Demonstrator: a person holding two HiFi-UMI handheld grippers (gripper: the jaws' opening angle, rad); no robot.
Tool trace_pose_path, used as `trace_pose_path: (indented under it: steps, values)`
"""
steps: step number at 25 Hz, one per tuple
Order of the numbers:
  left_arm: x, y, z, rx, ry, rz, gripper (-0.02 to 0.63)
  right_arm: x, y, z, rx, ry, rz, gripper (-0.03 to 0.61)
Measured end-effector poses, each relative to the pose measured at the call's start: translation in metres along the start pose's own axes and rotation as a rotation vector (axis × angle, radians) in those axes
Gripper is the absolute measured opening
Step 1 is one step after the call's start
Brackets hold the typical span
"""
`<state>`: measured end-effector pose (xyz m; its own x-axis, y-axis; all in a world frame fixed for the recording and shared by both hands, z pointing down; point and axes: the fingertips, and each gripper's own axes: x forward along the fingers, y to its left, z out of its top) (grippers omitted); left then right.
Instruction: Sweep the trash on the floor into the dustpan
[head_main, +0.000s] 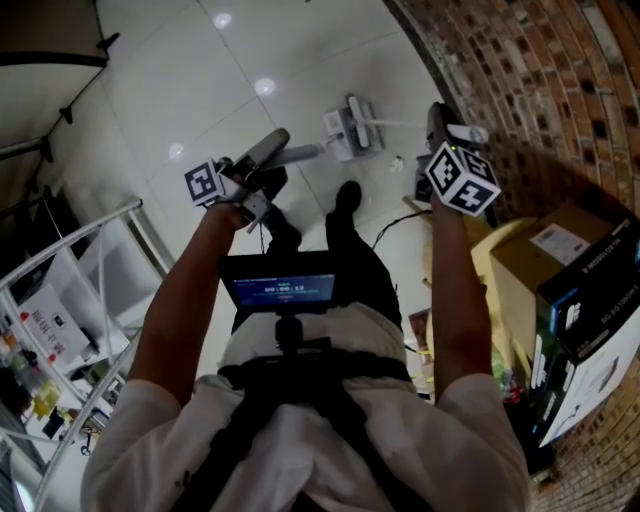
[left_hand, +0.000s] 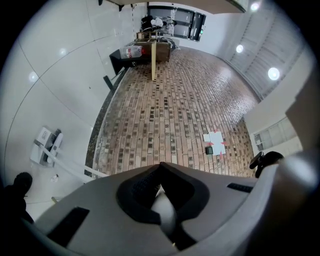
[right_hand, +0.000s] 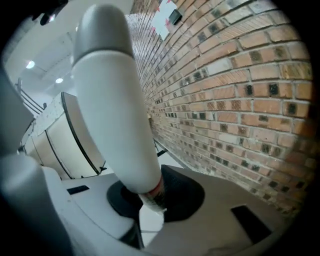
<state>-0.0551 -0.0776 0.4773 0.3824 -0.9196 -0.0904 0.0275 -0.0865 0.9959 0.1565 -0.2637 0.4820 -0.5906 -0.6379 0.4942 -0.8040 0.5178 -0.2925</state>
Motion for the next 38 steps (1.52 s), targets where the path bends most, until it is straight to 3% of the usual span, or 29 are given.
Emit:
trace_pose_path:
  steps: [5, 12, 20, 24, 30, 34, 38]
  values:
    - [-0.005, -0.015, -0.005, 0.04, 0.039, -0.042, 0.0, -0.026, -0.02, 0.03, 0.003, -0.073, -0.039, 0.041]
    - [-0.01, -0.019, -0.013, 0.049, 0.091, -0.056, 0.0, -0.069, -0.068, 0.049, -0.085, -0.115, -0.148, 0.035]
    - [-0.019, -0.022, -0.022, 0.063, 0.21, -0.044, 0.0, -0.086, -0.126, -0.018, -0.163, 0.015, -0.297, 0.035]
    - [-0.015, -0.02, -0.029, 0.067, 0.283, -0.025, 0.0, -0.079, -0.122, -0.058, -0.201, 0.108, -0.313, 0.041]
    - [-0.012, -0.016, -0.04, 0.071, 0.342, -0.012, 0.0, -0.085, -0.111, -0.106, -0.014, 0.165, -0.388, 0.052]
    - [-0.015, -0.013, -0.044, 0.04, 0.354, -0.004, 0.0, -0.085, -0.08, -0.109, 0.01, 0.136, -0.382, 0.063]
    - [-0.021, -0.008, -0.04, 0.021, 0.362, 0.007, 0.0, -0.087, -0.052, -0.109, 0.097, 0.097, -0.373, 0.067]
